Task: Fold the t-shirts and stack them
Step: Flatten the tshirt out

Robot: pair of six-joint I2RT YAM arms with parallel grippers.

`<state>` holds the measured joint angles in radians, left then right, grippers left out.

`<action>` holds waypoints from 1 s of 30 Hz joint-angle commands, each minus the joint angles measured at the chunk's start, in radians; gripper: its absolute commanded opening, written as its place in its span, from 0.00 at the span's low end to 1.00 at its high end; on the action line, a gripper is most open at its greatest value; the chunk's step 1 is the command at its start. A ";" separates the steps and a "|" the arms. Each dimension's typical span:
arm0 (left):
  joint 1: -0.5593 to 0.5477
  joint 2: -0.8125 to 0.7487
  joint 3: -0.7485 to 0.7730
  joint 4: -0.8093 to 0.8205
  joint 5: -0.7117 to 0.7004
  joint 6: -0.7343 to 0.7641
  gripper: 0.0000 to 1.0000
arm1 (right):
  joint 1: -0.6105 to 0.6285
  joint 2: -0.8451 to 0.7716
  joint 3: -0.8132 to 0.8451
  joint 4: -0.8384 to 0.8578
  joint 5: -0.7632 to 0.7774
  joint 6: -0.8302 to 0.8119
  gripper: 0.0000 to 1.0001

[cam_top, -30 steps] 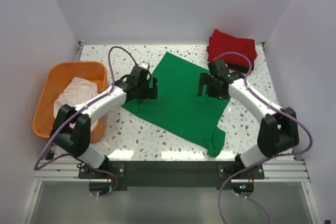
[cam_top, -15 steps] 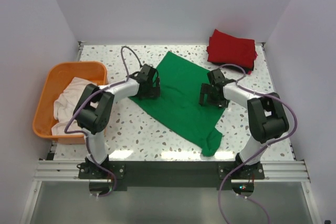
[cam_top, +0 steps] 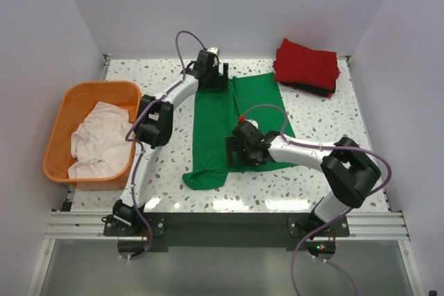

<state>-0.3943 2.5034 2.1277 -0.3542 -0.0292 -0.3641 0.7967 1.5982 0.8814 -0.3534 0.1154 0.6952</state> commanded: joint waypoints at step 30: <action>-0.661 -1.234 -1.473 -0.069 -0.162 -0.758 0.98 | -0.241 -0.544 -0.108 -0.351 0.230 0.090 0.99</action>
<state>-1.0115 1.2396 0.6567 -0.4026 -0.1516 -0.9314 0.5613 1.0821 0.7898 -0.6964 0.3023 0.7540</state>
